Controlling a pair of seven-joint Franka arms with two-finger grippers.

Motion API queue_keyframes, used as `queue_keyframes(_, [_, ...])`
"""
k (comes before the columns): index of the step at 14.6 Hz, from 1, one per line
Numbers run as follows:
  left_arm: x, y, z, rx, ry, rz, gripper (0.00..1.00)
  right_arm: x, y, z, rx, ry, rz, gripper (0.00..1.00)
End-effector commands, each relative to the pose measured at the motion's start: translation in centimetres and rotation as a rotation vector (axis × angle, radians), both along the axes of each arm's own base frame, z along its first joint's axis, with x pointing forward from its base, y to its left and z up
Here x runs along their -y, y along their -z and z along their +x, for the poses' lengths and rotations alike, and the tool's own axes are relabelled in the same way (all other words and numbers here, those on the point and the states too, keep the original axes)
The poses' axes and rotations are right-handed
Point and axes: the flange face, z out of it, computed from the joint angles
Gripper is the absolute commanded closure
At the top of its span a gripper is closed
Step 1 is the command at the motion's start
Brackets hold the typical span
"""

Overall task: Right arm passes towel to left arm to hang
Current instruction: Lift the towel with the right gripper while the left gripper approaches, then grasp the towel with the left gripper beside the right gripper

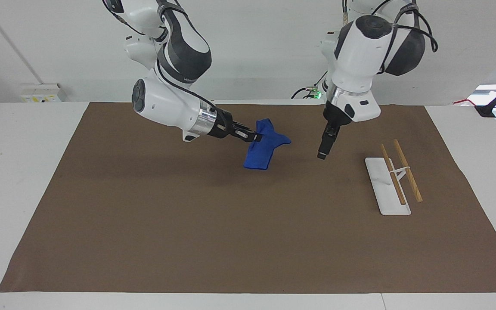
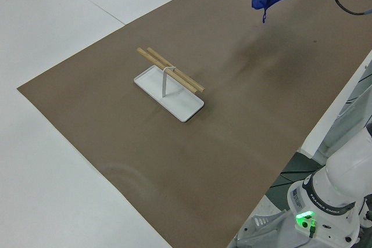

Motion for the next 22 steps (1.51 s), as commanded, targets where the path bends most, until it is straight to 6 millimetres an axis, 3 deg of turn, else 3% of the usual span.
queue_keyframes(1, [0.5, 2.3, -1.7, -0.030, -0.047, -0.001, 0.00, 0.3, -0.2, 0.2, -0.048, 0.066, 0.032, 1.00])
queue_keyframes(3, [0.8, 2.4, -1.9, -0.034, -0.061, -0.001, 0.01, -1.2, -0.2, -0.2, -0.034, 0.064, 0.028, 1.00])
queue_keyframes(5, [1.5, 2.3, -2.4, -0.033, -0.049, -0.002, 0.06, -1.3, 0.1, -0.1, -0.023, 0.086, 0.024, 1.00])
queue_keyframes(8, [2.3, 2.3, -2.8, -0.022, -0.031, -0.009, 0.43, -1.2, 0.1, -0.1, -0.024, 0.085, 0.024, 1.00])
queue_keyframes(10, [2.5, 2.6, -3.2, -0.026, -0.026, -0.007, 0.49, -1.3, 0.1, -0.1, -0.024, 0.087, 0.023, 1.00])
queue_keyframes(11, [2.8, 2.4, -3.5, -0.024, -0.022, -0.010, 0.75, -1.7, 0.1, -0.3, -0.023, 0.079, 0.022, 1.00])
queue_keyframes(12, [2.8, 2.6, -3.6, -0.026, -0.019, -0.008, 0.90, -1.8, 0.1, -0.4, -0.023, 0.077, 0.022, 1.00])
queue_keyframes(17, [3.0, 2.7, -3.5, -0.014, -0.016, -0.016, 1.00, -1.9, 0.1, -0.4, -0.021, 0.076, 0.022, 1.00])
queue_keyframes(20, [2.9, 2.7, -3.4, -0.014, -0.015, -0.014, 1.00, -1.9, 0.2, -0.5, -0.025, 0.077, 0.021, 1.00])
queue_keyframes(22, [2.3, 1.6, -2.4, -0.003, -0.015, -0.019, 1.00, -1.9, 0.2, -0.5, -0.024, 0.076, 0.021, 0.96])
